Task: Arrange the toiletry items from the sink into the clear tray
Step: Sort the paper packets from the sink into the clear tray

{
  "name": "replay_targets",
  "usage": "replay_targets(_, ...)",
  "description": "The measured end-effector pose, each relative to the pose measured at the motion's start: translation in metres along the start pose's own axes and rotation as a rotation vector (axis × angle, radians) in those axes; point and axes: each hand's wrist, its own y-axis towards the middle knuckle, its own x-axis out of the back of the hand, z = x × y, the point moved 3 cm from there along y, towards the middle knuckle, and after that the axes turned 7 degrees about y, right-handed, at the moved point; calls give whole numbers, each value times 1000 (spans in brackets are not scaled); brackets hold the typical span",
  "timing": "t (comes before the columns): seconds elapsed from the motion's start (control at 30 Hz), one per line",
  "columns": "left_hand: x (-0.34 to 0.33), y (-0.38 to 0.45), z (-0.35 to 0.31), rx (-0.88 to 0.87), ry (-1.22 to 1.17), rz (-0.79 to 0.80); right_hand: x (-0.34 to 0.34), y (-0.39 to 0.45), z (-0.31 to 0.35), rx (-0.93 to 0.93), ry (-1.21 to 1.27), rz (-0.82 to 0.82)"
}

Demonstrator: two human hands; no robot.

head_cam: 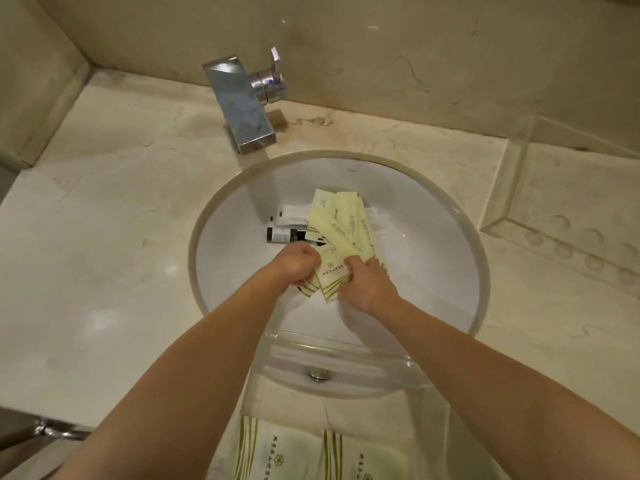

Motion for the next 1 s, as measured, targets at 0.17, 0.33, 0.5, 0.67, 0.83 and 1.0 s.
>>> replay_targets(0.17, 5, 16, -6, -23, -96, -175, 4, 9, 2, -53, 32, -165)
replay_targets(0.33, 5, 33, -8, 20, -133, -230, -1, 19, 5, -146, 65, -207)
replay_targets(0.5, 9, 43, -11, 5, -91, -278, -7, 23, 6, -200, 128, -212)
replay_targets(0.67, 8, 43, -12, 53, -64, -277, -13, 33, 4, -292, 324, -138)
replay_targets(0.83, 8, 30, -12, 44, -146, -170, -10, 31, 4, -244, 705, -104)
replay_targets(1.0, 17, 8, -13, 11, -273, -83, 1, 12, 11, -210, 908, -29)
